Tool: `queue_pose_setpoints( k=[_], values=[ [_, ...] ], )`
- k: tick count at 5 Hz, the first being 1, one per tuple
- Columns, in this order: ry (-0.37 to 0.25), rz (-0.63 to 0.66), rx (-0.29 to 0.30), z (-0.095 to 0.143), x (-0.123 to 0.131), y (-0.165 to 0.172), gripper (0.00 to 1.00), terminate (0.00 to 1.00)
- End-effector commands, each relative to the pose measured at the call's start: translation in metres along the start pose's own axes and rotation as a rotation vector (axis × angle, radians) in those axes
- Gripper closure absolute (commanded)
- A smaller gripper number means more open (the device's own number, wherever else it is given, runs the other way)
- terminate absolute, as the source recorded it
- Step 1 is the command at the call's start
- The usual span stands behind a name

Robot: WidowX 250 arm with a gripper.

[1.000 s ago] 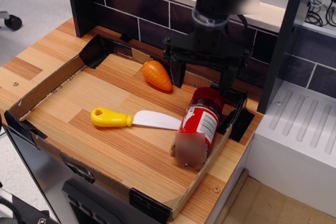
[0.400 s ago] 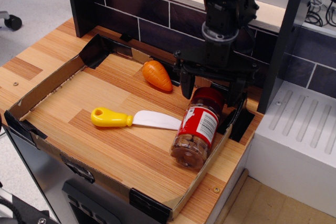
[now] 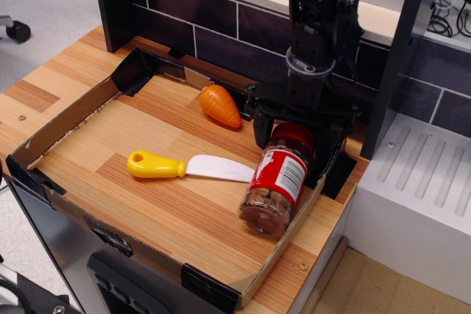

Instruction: Upright basil bottle

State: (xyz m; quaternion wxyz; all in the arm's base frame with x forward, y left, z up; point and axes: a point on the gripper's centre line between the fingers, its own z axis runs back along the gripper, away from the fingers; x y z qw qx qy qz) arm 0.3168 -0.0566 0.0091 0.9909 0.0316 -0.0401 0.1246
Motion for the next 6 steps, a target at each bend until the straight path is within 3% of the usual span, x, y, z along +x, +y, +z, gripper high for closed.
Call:
queue_pose_setpoints(
  k=[1, 2, 3, 6],
  values=[
    [-0.073, -0.015, 0.007, 0.004, 0.009, -0.008, 0.00, 0.00],
    [-0.077, -0.012, -0.002, 0.007, 0.007, -0.008, 1.00, 0.00],
    [-0.093, -0.017, -0.022, 0.021, 0.004, -0.007, 1.00, 0.00],
    [-0.202, -0.064, -0.161, 0.096, -0.017, 0.010, 1.00, 0.00]
  ],
)
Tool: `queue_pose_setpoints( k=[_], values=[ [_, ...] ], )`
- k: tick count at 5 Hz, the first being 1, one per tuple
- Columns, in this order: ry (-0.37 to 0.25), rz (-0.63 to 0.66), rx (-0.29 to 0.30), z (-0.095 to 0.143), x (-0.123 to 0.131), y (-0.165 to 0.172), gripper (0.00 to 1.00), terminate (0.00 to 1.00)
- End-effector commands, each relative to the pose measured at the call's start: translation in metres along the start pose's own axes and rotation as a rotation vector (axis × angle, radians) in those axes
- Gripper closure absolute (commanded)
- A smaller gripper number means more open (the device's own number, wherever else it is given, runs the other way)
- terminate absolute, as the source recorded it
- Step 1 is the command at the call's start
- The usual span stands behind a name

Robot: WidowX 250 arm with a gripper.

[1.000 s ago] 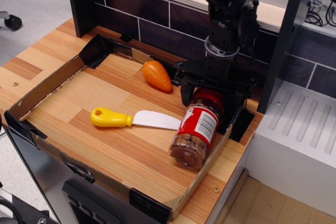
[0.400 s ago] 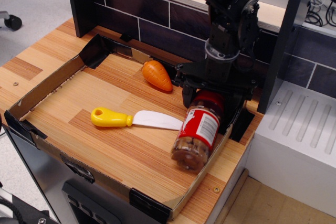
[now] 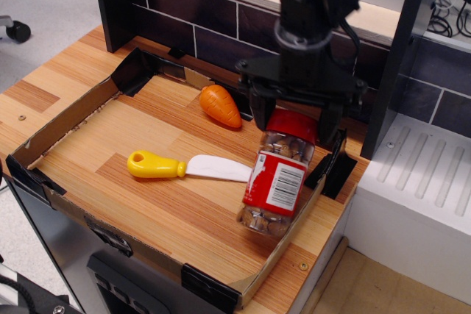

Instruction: Upright basil bottle

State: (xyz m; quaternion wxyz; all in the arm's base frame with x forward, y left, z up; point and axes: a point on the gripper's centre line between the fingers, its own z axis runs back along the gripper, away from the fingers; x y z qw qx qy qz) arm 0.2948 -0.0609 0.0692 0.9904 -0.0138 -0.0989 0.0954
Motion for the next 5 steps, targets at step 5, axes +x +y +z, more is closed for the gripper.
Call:
queue_pose_setpoints(
  k=[5],
  values=[
    [-0.440, -0.174, -0.074, 0.034, -0.012, 0.012, 1.00, 0.00]
  ],
)
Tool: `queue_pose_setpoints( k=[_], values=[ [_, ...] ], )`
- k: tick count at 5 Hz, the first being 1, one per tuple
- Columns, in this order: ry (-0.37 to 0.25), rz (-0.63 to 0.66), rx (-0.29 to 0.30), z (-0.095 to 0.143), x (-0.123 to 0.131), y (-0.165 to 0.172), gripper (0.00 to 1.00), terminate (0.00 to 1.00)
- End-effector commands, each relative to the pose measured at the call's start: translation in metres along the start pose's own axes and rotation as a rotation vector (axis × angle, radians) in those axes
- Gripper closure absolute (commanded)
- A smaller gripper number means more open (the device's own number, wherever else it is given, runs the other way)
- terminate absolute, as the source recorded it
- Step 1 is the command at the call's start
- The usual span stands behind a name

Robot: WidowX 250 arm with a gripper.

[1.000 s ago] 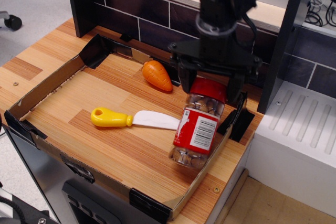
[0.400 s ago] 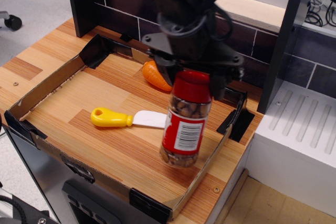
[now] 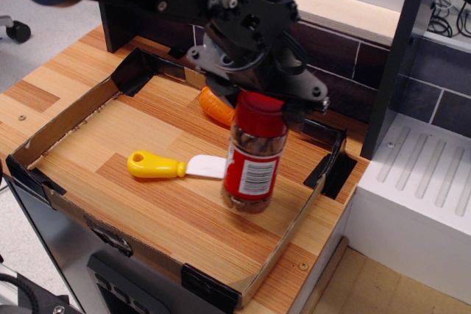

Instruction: Upright basil bottle

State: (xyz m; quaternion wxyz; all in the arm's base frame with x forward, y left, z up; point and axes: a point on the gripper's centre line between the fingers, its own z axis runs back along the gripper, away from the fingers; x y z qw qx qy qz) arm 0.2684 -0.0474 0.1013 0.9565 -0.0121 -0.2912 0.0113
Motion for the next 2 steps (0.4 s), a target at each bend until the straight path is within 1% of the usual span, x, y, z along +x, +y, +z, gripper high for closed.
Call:
queue_pose_setpoints(
  k=[1, 2],
  values=[
    [-0.034, 0.022, -0.038, -0.0067, 0.0041, -0.0090, 0.00, 0.00],
    [-0.035, 0.044, -0.063, -0.0065, 0.0056, -0.0097, 0.00, 0.00]
  ],
)
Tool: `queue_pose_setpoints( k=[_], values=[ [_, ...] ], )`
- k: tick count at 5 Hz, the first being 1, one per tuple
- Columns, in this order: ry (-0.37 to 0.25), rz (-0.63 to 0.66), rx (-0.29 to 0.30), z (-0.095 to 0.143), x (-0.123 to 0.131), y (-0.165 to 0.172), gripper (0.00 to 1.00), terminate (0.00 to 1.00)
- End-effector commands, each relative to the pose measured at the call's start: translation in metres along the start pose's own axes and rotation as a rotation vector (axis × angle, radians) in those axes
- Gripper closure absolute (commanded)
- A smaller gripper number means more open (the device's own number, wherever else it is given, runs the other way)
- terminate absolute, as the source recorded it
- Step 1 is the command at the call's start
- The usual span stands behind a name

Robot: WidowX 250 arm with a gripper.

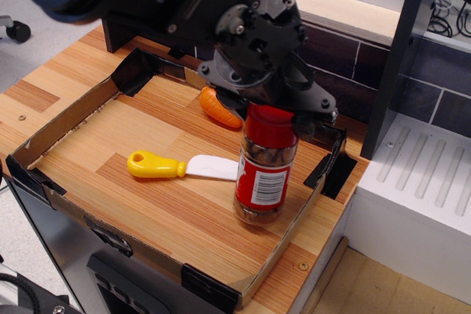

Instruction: Upright basil bottle

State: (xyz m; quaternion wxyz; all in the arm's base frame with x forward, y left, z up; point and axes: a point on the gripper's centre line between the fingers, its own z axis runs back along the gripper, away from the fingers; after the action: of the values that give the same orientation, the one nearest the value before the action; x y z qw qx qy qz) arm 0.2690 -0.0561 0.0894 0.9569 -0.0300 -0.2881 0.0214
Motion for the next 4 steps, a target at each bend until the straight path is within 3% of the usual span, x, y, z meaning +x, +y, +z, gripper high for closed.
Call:
queue_pose_setpoints(
  k=[1, 3, 4],
  values=[
    [-0.018, 0.053, -0.047, 0.014, 0.021, -0.001, 0.00, 0.00],
    [-0.010, 0.172, 0.022, 0.036, 0.060, 0.002, 0.00, 0.00],
    [0.059, 0.222, 0.069, 0.034, 0.077, 0.004, 0.00, 0.00]
  ],
)
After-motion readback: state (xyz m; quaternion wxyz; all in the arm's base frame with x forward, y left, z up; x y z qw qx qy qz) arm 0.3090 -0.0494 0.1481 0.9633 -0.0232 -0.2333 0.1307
